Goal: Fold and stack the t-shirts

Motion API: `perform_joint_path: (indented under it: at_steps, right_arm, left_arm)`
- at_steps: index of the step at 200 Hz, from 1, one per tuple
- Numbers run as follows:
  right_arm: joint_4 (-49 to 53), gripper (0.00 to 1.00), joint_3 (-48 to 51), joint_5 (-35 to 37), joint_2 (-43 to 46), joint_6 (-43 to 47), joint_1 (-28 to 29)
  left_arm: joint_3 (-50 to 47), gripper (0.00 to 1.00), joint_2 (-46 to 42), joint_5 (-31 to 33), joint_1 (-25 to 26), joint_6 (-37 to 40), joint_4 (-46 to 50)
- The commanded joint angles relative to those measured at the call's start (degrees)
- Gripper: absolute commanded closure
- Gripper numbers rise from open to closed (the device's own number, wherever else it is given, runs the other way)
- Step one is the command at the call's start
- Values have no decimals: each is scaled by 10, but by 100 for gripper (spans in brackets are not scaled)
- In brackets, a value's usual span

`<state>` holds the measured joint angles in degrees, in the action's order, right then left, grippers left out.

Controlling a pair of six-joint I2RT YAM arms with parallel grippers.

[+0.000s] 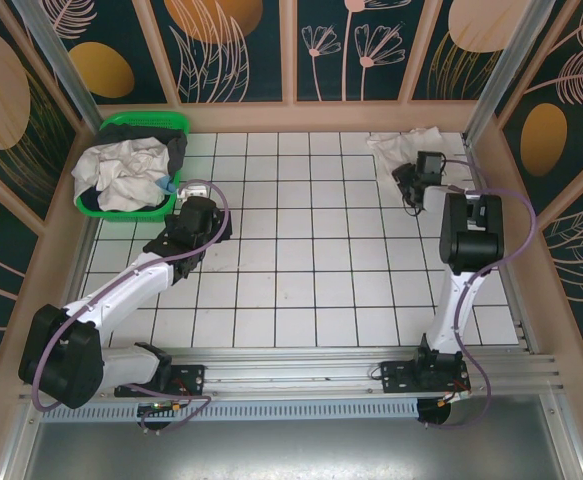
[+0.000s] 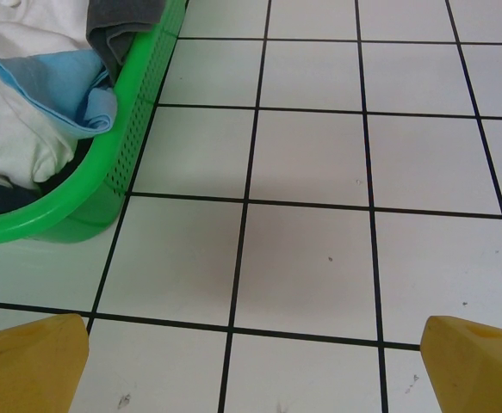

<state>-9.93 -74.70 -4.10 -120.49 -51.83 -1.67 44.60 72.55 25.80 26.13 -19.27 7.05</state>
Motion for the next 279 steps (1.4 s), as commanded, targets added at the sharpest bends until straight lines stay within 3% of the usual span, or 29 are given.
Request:
perform_joint_path:
  at_steps: [1, 26, 40, 71, 88, 124, 143, 166, 206, 244, 279]
  right_arm:
    - [-38, 45, -10, 63, -24, -117, 33]
    - [-75, 44, -6, 126, -27, -162, 64]
    - [-74, 44, -15, 122, -21, -143, 65]
    - [24, 41, -41, 200, 48, 33, 71]
    - [69, 41, -72, 200, 51, 132, 47]
    - [165, 44, -196, 78, -39, 273, -25]
    - [206, 45, -252, 52, -85, 310, -42]
    - [230, 49, -289, 21, -119, 329, -54]
    - [279, 53, -319, 61, -146, 303, -89]
    - [266, 54, -266, 72, -121, 283, -130]
    - [212, 51, -217, 20, -84, 271, -146]
  left_arm:
    - [5, 1, 2, 2, -3, 13, -6]
    - [4, 1, 3, 1, -3, 15, -6]
    - [5, 2, 1, 1, -4, 17, -4]
    - [8, 1, -2, 0, -4, 24, -5]
    - [16, 1, 4, -4, -4, 24, -6]
    - [19, 1, 15, -8, -4, 17, -18]
    - [19, 1, 20, -9, -4, 12, -17]
    - [22, 1, 20, -8, -4, 10, -11]
    - [24, 1, 14, 3, -4, 14, 3]
    - [15, 2, 9, 4, -4, 9, 1]
    - [17, 1, 13, 0, -4, 8, -2]
